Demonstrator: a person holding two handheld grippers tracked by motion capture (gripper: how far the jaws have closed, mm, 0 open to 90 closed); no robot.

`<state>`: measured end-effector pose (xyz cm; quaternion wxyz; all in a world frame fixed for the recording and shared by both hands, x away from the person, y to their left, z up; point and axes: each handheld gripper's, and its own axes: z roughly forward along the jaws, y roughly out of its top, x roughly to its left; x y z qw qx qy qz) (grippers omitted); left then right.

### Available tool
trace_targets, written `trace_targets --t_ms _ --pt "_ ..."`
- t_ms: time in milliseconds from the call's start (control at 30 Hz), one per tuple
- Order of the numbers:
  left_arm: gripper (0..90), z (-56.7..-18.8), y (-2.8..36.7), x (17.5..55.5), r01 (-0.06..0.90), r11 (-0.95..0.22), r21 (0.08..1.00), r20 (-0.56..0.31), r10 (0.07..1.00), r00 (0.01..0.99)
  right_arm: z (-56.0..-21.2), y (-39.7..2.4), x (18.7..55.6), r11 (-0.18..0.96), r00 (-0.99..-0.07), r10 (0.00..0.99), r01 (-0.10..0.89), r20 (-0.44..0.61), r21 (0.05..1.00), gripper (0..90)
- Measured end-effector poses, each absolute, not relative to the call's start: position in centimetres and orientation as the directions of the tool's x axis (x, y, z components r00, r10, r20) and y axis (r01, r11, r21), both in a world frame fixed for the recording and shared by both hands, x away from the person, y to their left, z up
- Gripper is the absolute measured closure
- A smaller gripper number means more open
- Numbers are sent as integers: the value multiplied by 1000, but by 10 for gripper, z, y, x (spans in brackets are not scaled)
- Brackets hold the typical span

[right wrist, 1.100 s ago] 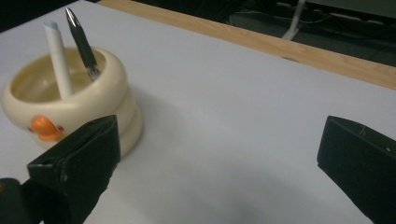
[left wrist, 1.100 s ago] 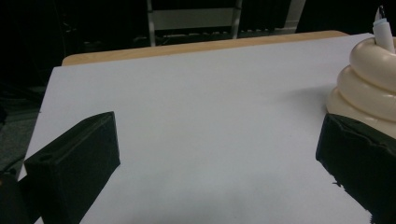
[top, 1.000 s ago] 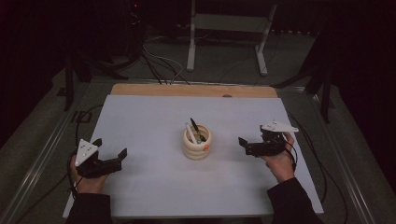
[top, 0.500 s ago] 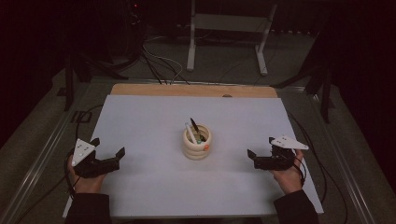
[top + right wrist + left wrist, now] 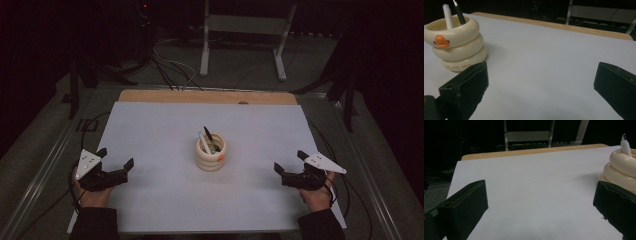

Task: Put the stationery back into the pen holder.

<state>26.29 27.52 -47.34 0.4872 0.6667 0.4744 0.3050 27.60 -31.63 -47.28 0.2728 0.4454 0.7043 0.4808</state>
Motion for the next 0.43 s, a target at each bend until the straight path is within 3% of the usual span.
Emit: trace_targets --t_ms 433 --pt "1 -479 270 266 358 -75 931 -62 932 358 -481 -325 279 97 -403 913 374 67 922 0"
